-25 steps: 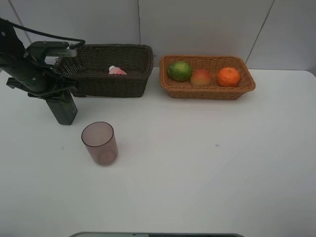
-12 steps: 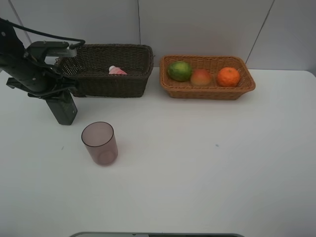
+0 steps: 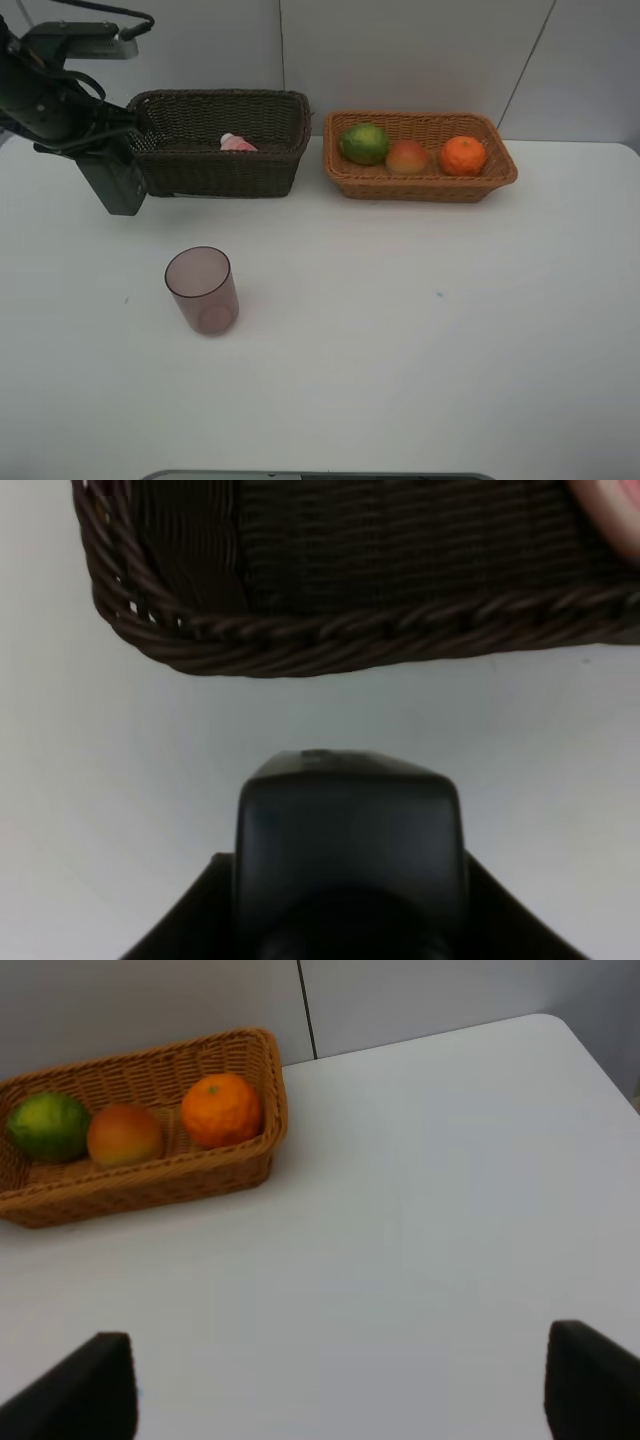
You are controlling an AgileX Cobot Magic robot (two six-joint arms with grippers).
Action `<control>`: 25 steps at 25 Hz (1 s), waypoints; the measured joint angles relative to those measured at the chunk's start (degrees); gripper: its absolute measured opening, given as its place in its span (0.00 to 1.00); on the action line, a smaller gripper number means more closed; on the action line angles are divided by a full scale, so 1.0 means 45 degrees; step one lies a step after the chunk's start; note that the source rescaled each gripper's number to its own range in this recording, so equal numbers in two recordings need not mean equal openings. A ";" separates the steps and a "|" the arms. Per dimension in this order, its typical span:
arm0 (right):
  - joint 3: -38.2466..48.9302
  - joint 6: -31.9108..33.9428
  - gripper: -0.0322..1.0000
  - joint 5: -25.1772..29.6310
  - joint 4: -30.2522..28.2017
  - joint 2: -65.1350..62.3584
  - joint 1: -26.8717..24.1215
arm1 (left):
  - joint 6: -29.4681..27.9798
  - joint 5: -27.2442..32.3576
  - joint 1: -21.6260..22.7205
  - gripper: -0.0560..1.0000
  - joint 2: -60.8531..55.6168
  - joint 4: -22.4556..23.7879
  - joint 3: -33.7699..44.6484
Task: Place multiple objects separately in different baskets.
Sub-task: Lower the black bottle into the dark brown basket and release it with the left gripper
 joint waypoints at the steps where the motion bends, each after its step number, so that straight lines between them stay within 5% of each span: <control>1: 0.0000 0.0000 0.79 0.0000 0.0000 0.0000 0.0000 | -0.0068 0.0450 0.0000 0.50 -0.0146 0.0000 -0.0242; 5: 0.0000 0.0000 0.79 0.0000 0.0000 0.0000 0.0000 | -0.0196 0.1856 0.0000 0.50 -0.0440 -0.0039 -0.1361; 10: 0.0000 0.0000 0.79 0.0000 0.0000 0.0000 0.0000 | -0.0430 0.1935 0.0000 0.50 -0.0365 -0.0039 -0.2802; 25: 0.0000 0.0000 0.79 0.0000 0.0000 0.0000 0.0000 | -0.0468 -0.2618 0.0000 0.50 0.3267 -0.0027 -0.4481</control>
